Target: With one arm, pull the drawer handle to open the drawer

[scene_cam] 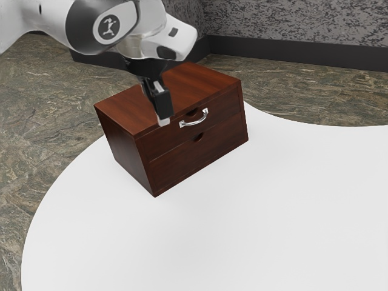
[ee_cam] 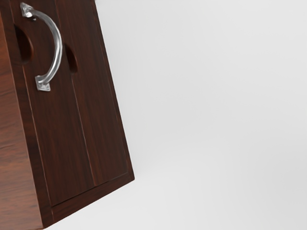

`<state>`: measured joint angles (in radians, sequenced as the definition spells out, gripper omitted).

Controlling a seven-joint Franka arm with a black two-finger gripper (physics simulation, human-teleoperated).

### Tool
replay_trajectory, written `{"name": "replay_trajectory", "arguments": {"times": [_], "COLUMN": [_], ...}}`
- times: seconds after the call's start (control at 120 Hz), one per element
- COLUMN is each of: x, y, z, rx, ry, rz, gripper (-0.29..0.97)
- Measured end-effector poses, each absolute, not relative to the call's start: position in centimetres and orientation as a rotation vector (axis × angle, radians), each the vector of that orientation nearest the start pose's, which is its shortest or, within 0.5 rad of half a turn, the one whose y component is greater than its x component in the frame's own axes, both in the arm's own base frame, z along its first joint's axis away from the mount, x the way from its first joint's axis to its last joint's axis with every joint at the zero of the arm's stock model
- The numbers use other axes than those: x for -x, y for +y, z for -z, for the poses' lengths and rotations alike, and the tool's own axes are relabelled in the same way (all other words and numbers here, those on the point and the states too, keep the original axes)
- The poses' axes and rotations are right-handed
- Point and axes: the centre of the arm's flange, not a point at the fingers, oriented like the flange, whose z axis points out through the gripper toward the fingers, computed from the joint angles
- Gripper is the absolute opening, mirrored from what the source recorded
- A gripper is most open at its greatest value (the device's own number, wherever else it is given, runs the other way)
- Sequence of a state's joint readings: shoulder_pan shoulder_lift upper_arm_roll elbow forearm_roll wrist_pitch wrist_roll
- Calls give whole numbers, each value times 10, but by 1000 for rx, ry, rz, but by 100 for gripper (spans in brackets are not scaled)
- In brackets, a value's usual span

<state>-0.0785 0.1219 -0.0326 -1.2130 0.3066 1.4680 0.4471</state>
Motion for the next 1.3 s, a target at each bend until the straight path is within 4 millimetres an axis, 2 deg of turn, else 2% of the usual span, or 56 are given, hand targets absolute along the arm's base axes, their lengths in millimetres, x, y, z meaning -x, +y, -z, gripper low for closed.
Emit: {"name": "replay_trajectory", "arguments": {"times": [0.058, 0.158, 0.25, 0.35, 0.467, 0.525, 0.65, 0.783, 0.867, 0.958, 1.075, 1.167, 1.3], "x": [-590, -641, -677, -688, -701, -710, -713, -710, -713, -711, -712, -715, -718], "y": [-25, -48, -56, -61, -57, -54, -47, -56, -63, -65, -71, -76, -69], "z": [-702, -655, -639, -633, -603, -599, -595, -591, -578, -579, -573, -577, -590], "rx": [2703, 2621, 2605, 2599, 2645, 2678, 2693, 2656, 2627, 2608, 2561, 2540, 2532], "ry": [710, 765, 776, 793, 810, 806, 777, 774, 769, 748, 727, 728, 645], "rz": [72, -3, 36, 59, -8, 6, -27, -83, -127, -149, -174, -129, -33], "gripper": [68, 68, 68, 68, 68, 68, 68, 66, 55, 41, 33, 29, 25]}}
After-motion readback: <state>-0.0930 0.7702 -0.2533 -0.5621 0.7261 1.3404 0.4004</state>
